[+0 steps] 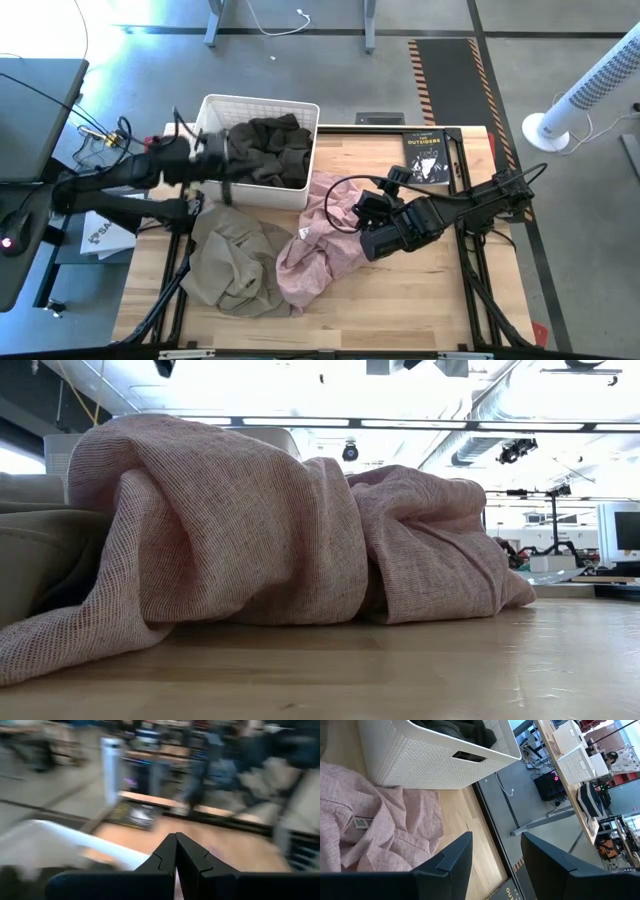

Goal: Sort clothes
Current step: Put the brown polo shirt into the laundry bin

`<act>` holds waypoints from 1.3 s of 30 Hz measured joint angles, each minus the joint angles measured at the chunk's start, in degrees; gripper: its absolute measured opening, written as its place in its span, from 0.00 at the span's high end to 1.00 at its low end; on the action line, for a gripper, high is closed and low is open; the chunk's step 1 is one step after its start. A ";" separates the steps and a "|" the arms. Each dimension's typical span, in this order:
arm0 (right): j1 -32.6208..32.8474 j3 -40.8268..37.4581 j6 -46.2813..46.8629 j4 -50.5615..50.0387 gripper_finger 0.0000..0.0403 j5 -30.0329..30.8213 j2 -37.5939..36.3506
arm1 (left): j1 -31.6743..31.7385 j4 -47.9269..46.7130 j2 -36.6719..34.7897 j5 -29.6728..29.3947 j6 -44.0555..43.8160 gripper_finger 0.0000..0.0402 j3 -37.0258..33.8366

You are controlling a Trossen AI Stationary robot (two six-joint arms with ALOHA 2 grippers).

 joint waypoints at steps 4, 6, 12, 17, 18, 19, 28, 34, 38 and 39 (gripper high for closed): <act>0.00 0.02 0.02 0.06 0.59 -0.66 0.00 | -14.34 -4.43 1.46 -2.62 -3.69 1.00 0.00; 0.00 0.02 0.02 0.06 0.59 -0.80 0.00 | -21.22 -7.61 3.59 -6.75 -6.91 1.00 -0.02; 0.00 0.02 0.17 0.09 0.59 -0.80 0.00 | -35.47 -17.19 12.16 -12.42 -23.60 1.00 -0.04; 0.00 0.02 0.20 0.24 0.59 -1.04 0.00 | -41.23 -23.44 18.95 -4.72 -43.06 0.99 -0.04; 0.00 0.02 0.17 0.41 0.59 -1.06 0.00 | -41.96 -24.96 20.26 -3.68 -46.66 0.99 -0.04; 0.00 0.02 0.15 0.49 0.59 -1.06 0.00 | -42.51 -26.63 21.49 -2.72 -49.96 0.98 -0.04; 0.00 0.02 -0.36 0.53 0.59 -0.93 0.00 | -41.77 -39.78 28.83 1.22 -62.86 0.70 -0.04; 0.00 0.02 -1.09 0.57 0.59 -0.45 0.00 | -37.16 -38.52 32.86 0.89 -56.73 0.43 -0.20; 0.00 0.02 -1.11 0.57 0.59 -0.47 0.00 | -32.73 -33.12 36.74 4.53 -50.03 0.32 -2.80; 0.00 0.02 -1.11 0.57 0.59 -0.47 0.00 | -31.73 -30.91 38.02 5.61 -48.33 0.31 -3.69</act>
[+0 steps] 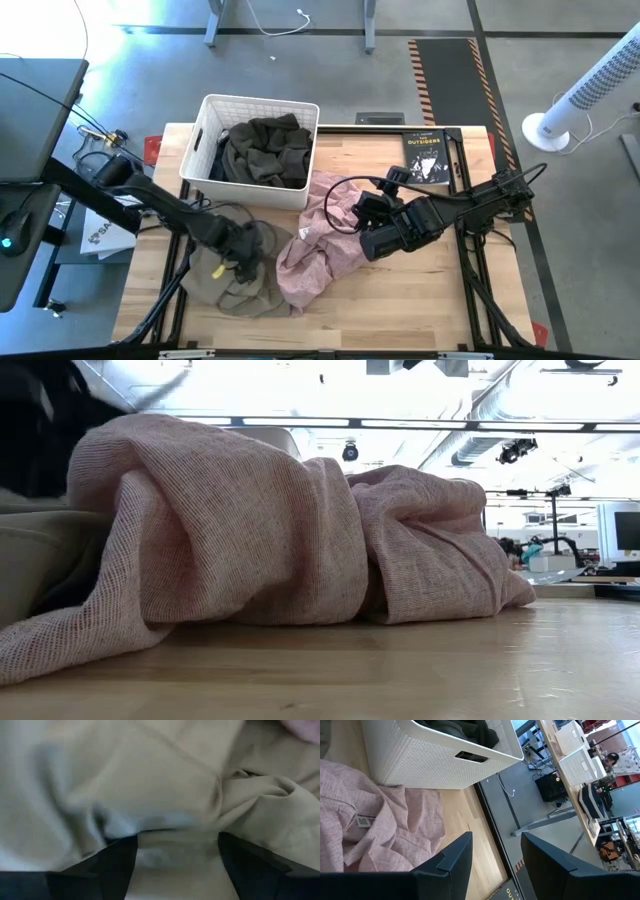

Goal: Sort clothes
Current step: Put the brown polo shirt into the laundry bin

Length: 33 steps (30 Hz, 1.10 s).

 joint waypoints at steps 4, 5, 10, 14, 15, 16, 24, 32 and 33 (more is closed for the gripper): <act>0.00 -0.02 -0.22 0.02 0.59 0.00 0.00 | 2.41 7.41 6.46 4.20 6.44 0.29 -2.09; 0.00 0.00 -0.24 0.02 0.59 0.00 0.00 | 2.61 8.40 8.39 5.24 8.29 0.30 -2.12; 0.00 0.00 -0.24 0.02 0.59 0.00 0.00 | 2.74 12.12 15.45 7.27 15.20 0.36 -0.94; 0.00 0.00 -0.26 0.04 0.59 0.00 0.00 | 3.16 12.59 16.25 7.31 16.68 0.55 0.86; 0.00 0.00 -0.33 0.02 0.59 -0.06 0.00 | 3.05 13.37 16.32 6.77 16.65 0.62 1.38; 0.00 0.00 -0.33 0.04 0.59 -0.07 0.00 | 3.06 14.24 16.51 6.87 16.43 0.70 2.01; 0.00 0.00 -0.39 -0.02 0.59 -0.48 0.00 | 3.01 20.51 15.66 8.68 14.48 0.95 10.44; 0.00 0.00 -0.39 -0.22 0.59 -0.61 0.00 | 3.90 10.70 2.75 1.51 17.56 0.98 21.88; 0.00 0.00 -0.39 -0.22 0.59 -0.61 0.00 | 3.92 9.97 0.58 -0.23 17.56 0.98 23.36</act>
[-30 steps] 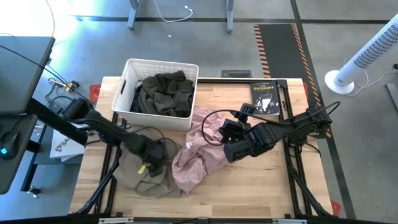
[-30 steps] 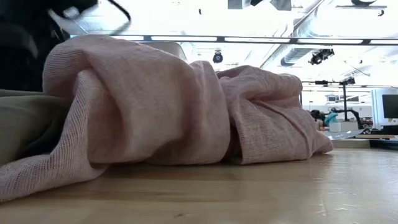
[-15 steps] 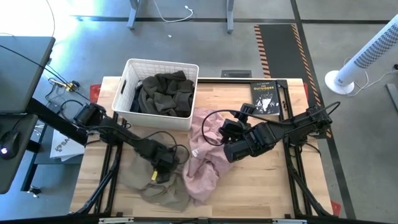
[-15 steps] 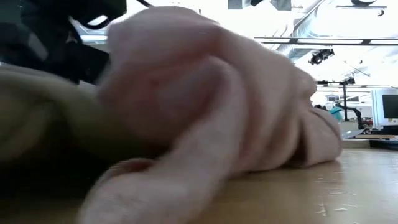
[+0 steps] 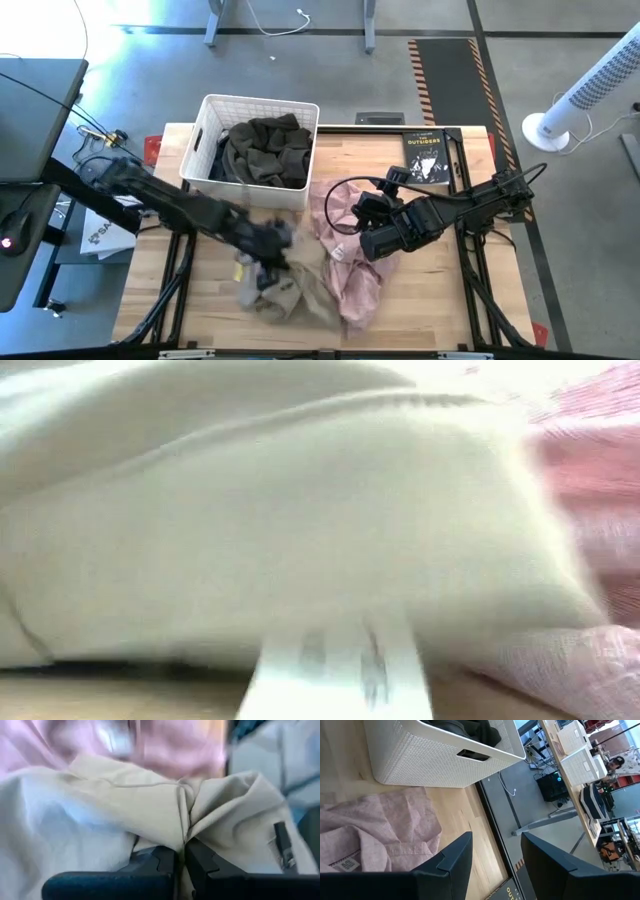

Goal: Sort clothes
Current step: Put the brown polo shirt into the laundry bin

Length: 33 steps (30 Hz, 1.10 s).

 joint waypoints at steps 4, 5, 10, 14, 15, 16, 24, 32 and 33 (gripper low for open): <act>0.00 0.00 -0.02 -0.02 0.59 -0.17 0.00 | -0.61 -0.15 -7.92 -8.81 2.00 0.98 5.81; 0.00 0.00 -0.02 -0.02 0.59 -0.17 0.00 | -1.04 0.20 -9.59 -11.37 3.62 0.98 7.32; 0.00 0.00 0.02 0.02 0.59 -0.10 0.00 | -3.37 5.00 -15.02 -26.76 21.23 0.98 15.11; 0.00 0.00 -0.04 -0.05 0.59 0.29 -0.02 | -2.97 7.63 -16.96 -43.99 41.31 0.98 21.86; 0.00 0.00 -0.04 -0.04 0.59 0.31 -0.02 | -2.49 8.22 -17.20 -49.26 46.66 0.98 23.30; 0.00 0.00 -0.04 -0.03 0.59 0.34 -0.02 | -1.75 8.95 -17.30 -54.37 52.07 0.98 24.51; 0.00 0.00 -0.04 -0.57 0.59 2.14 -0.02 | 14.23 12.84 -17.06 -57.97 70.26 0.98 26.25; 0.02 0.00 -0.04 -1.07 0.59 2.14 -0.02 | 34.50 -7.37 -16.37 -42.18 52.15 0.98 25.86; 0.00 0.00 -0.04 -1.14 0.59 2.16 -0.02 | 36.51 -9.30 -16.21 -40.73 50.82 0.98 25.05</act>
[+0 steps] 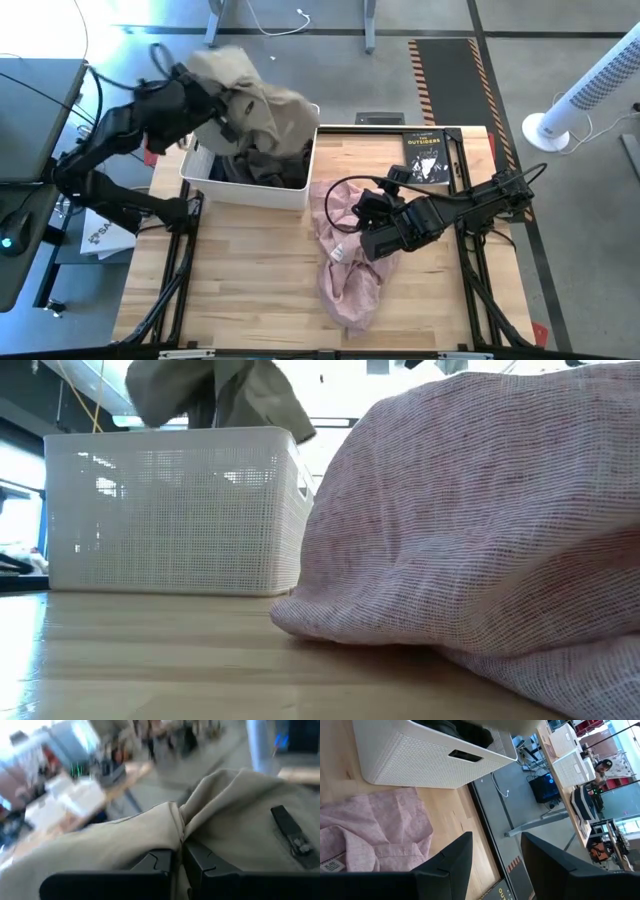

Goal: Sort clothes
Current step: Put the brown polo shirt into the laundry bin

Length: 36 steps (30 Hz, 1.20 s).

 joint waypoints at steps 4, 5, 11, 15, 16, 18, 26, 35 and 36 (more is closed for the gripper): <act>0.02 0.00 0.00 -0.07 0.59 -0.02 0.00 | 6.57 -2.67 0.03 4.65 -2.84 0.98 -8.20; 0.02 0.00 0.00 -0.12 0.59 -0.03 0.00 | 7.91 -2.36 0.05 6.78 -4.14 0.98 -10.92; 0.02 0.00 0.02 -0.31 0.59 -0.39 0.00 | 14.33 -2.79 1.36 20.55 -12.59 0.97 -26.40; 0.02 0.00 0.02 -0.31 0.59 -0.39 0.00 | 18.73 -1.95 2.91 24.64 -15.82 0.95 -32.84; 0.02 0.00 0.00 -0.31 0.59 -0.40 0.00 | 19.88 -1.29 3.52 26.44 -16.06 0.94 -34.18; 0.00 0.00 0.02 -0.28 0.59 -0.39 0.00 | 21.90 -0.29 5.02 30.93 -16.11 0.92 -36.22; 0.00 0.00 0.02 -0.28 0.59 -0.15 0.00 | 27.67 -3.47 11.28 39.13 -16.48 0.82 -36.91; 0.00 0.00 0.21 -0.31 0.59 -0.42 0.00 | 26.49 -23.33 7.79 34.43 -19.93 0.77 -24.49; 0.00 0.00 0.26 -0.31 0.59 -0.42 0.00 | 26.07 -24.82 6.98 33.20 -20.72 0.77 -22.64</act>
